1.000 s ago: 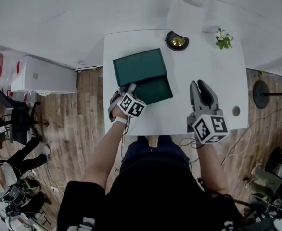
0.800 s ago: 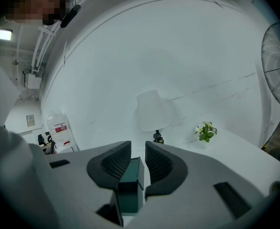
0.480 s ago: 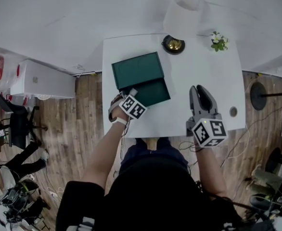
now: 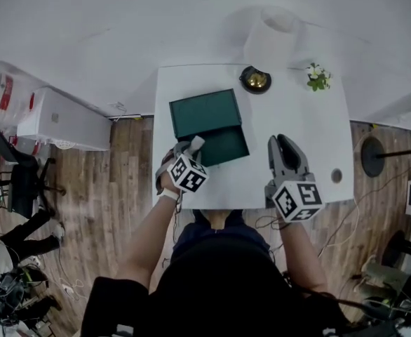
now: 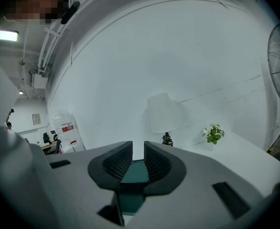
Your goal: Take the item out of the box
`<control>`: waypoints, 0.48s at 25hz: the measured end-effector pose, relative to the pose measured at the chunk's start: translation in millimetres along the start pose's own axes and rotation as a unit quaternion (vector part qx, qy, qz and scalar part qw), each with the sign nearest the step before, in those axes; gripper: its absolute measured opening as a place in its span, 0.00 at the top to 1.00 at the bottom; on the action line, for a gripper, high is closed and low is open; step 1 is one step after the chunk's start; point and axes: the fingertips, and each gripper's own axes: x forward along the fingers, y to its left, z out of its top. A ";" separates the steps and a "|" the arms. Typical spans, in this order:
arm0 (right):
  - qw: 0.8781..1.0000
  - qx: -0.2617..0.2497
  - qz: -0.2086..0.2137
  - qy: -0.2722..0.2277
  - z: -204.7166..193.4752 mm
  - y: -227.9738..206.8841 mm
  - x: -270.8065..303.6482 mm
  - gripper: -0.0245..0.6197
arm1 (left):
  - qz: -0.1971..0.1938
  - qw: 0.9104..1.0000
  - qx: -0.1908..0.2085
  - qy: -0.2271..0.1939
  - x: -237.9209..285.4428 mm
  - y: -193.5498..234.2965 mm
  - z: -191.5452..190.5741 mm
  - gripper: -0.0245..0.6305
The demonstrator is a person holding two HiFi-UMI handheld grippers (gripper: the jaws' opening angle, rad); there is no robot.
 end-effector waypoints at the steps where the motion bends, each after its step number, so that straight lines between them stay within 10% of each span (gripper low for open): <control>1: 1.000 -0.002 0.003 0.001 0.9 4.3 0.8 0.84 | -0.001 1.000 -0.005 -0.011 -6.7 0.8 3.0 0.75; 12: 0.999 -0.032 0.025 -0.012 17.9 41.6 5.7 0.94 | -0.002 0.986 -0.064 -0.153 -96.5 21.5 58.4 0.75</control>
